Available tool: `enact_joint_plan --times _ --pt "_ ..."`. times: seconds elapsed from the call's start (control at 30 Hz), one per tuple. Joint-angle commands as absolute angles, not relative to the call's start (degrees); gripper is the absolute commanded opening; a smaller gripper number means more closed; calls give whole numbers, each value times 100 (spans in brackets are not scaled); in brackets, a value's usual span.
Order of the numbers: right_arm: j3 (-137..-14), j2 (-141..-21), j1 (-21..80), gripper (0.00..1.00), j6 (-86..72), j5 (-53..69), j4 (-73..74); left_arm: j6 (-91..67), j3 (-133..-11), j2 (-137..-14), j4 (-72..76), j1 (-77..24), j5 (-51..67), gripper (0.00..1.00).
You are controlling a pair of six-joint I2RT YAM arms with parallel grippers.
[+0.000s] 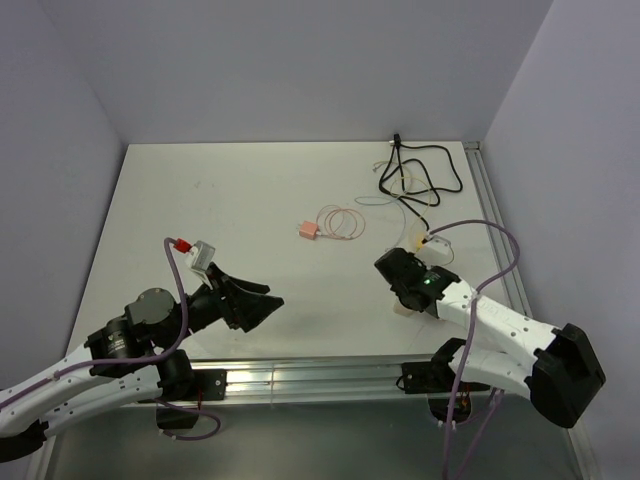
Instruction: Insert the plug
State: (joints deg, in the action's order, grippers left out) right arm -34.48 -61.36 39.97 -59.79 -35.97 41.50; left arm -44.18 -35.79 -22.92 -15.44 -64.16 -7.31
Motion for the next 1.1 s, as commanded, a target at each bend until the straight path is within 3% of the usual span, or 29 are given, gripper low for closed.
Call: enact_joint_plan --times 0.0,0.2,0.47,0.63,0.83,0.97,1.07 --pt "-2760 -5943 3851 0 -6487 -1644 4449 -4394 -3736 -2250 -1415 -6416 -615 76" --pt "-2646 -5660 3182 0 -6082 -1336 4228 -4473 -3700 -2355 -1292 -6416 -431 76" --pt "-2892 -6460 3559 0 -5994 -1424 4377 -4570 -3656 -2233 -1292 -6407 -466 76" --pt "-2568 -6066 3674 0 -6082 -959 4263 -4614 -3647 -2224 -1222 -6416 -440 76" --pt "-2829 -6003 3683 0 -6135 -1353 4411 -4658 -3673 -2399 -1151 -6416 -317 75" --pt "-3225 -5959 3726 33 -5968 -1915 4824 -4702 -3656 -2391 -1178 -6416 -343 76" --pt "-3331 -5679 3744 52 -5854 -2031 4687 -4728 -3612 -2391 -1160 -6416 -395 76"
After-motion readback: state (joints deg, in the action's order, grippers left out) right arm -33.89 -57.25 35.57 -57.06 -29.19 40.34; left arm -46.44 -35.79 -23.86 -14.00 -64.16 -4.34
